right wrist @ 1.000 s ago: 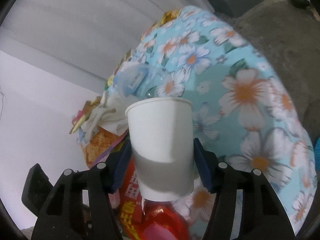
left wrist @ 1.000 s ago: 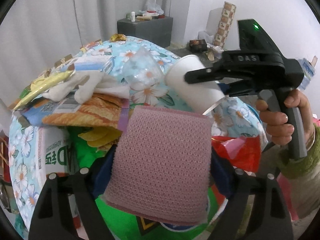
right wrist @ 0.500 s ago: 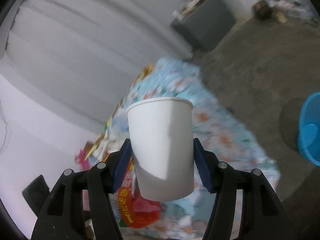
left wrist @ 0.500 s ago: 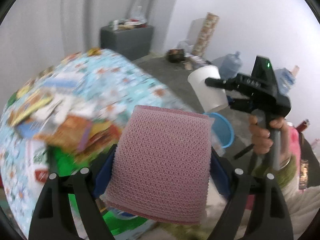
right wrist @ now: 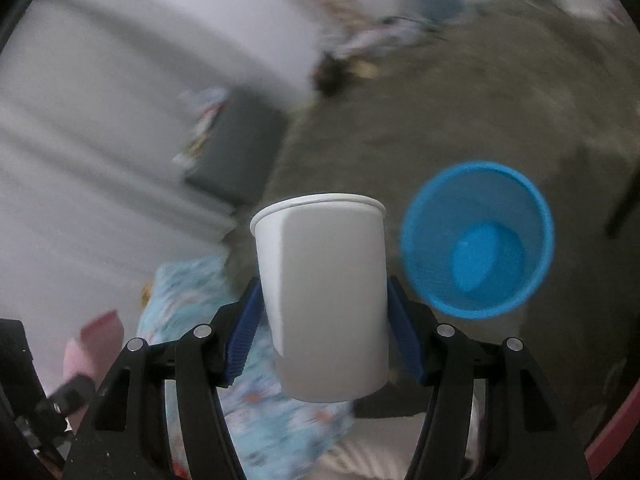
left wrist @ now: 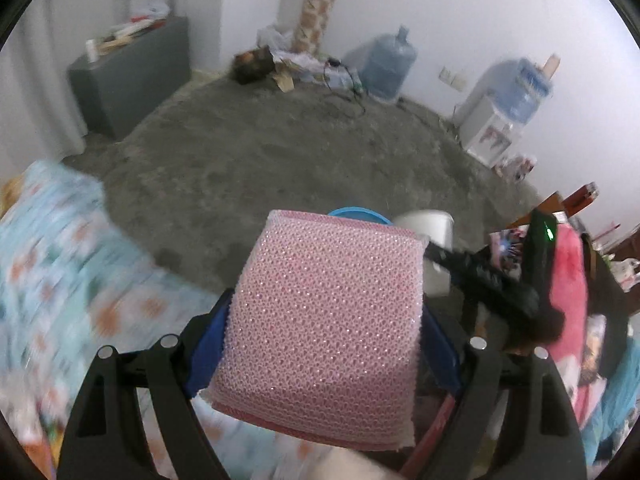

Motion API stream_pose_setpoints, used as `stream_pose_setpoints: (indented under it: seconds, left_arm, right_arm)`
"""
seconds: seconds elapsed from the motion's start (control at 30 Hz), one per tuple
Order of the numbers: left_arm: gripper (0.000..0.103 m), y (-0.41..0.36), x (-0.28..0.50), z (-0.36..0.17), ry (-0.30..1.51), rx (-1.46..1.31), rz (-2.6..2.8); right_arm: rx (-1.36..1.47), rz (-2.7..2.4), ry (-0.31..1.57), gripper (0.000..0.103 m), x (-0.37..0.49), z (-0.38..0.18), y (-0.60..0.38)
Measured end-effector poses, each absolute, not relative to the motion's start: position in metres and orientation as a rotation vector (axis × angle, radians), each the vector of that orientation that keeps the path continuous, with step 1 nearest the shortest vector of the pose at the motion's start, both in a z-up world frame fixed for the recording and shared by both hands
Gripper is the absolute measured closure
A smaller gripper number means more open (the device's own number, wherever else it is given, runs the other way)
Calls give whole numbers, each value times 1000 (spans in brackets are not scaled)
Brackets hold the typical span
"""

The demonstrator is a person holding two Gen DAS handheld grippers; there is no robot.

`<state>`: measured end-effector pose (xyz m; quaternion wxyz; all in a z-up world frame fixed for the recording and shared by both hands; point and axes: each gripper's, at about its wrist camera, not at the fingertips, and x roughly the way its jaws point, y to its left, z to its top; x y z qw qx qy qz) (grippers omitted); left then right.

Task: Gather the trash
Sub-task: 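Carry the sponge and cup over the blue wastebasket and open both tools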

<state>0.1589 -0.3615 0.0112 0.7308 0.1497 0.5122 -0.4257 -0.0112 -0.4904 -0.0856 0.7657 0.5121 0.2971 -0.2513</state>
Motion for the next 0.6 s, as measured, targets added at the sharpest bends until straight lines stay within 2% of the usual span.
stream_pose_setpoints:
  seconds: [0.2,0.27,0.33,0.37,0.5,0.6]
  left_arm:
    - [19,-462,164,-44,1163,389,-950]
    - [15,-492,163,-65,1166,399,-966]
    - [12,-514,163,-84,1188,404,-948]
    - [12,-521,163,-90,1197,397,-938]
    - [12,-533,163,-105,1218,370,-942]
    - [12,-530,159,-98,1175,368,-1007]
  right_arm:
    - [1253,-683,644,43,-25,-144,-537]
    - [1297,-715,641,41,-31,-162,-550]
    - [1307,-763,660,21,-39,-174,-560]
    - [1296,-800,680,20,-40,-179,-563]
    - [1276,-859,769,19,-42,-202,-565]
    - [1260,-864,757,19,-39,-197,-561]
